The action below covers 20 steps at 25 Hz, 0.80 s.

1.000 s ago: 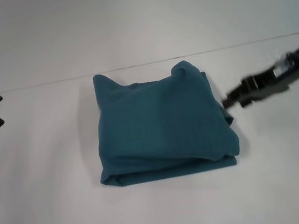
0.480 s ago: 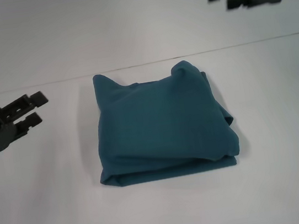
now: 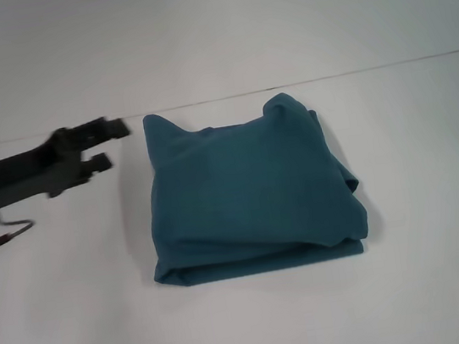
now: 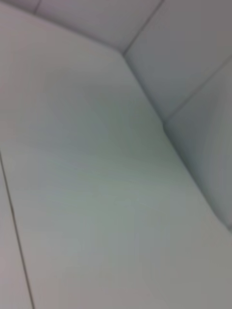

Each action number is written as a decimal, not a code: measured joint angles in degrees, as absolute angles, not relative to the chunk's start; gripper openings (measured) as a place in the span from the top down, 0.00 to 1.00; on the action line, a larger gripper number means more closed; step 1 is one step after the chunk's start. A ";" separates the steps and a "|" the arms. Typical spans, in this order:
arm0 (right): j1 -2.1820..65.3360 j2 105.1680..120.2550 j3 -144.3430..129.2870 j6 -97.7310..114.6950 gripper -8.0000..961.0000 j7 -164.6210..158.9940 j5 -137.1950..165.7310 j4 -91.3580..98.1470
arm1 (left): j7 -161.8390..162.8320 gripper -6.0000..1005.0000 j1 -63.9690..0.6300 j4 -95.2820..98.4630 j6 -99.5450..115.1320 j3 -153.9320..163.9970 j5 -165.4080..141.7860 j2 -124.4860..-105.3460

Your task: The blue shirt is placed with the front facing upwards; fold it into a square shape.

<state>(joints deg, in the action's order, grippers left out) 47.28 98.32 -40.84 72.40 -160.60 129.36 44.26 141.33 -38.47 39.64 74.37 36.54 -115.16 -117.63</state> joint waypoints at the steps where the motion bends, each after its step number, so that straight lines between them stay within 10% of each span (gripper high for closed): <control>1: 47.21 98.13 -40.60 72.43 0.04 -160.68 130.41 44.16 | 141.60 0.20 -38.94 39.18 74.11 37.10 -115.16 -117.56; 20: 45.56 96.96 -39.92 76.25 0.03 -160.26 136.06 43.88 | 141.70 0.20 -44.89 28.57 63.41 39.54 -112.06 -121.22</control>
<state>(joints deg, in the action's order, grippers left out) 45.56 96.96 -39.92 76.25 -160.26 136.06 43.88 141.70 -44.89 28.57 63.42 39.54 -112.06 -121.22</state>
